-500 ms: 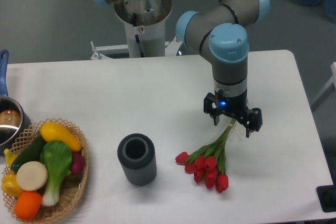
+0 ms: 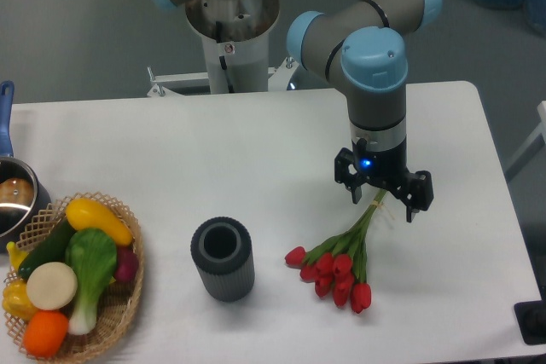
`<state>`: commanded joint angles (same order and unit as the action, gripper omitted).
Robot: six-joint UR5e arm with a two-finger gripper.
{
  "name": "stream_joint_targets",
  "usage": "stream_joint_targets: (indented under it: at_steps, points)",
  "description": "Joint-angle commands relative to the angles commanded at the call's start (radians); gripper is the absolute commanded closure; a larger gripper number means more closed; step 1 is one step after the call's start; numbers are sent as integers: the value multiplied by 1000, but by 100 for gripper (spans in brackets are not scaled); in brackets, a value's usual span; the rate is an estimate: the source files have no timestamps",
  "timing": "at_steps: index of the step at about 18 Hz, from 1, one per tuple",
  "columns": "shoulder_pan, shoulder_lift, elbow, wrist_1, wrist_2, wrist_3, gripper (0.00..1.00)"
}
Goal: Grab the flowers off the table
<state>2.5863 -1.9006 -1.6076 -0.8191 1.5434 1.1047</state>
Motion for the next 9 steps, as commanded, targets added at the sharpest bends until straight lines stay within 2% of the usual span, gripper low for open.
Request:
stream_joint_targets:
  at_steps: [2,5,9]
  points:
    - [5,0,-1,0,-49,-57,0]
    - [9,5,-24,3,-80,-68,0]
    - [11,23,-24,9,-82,-126,0]
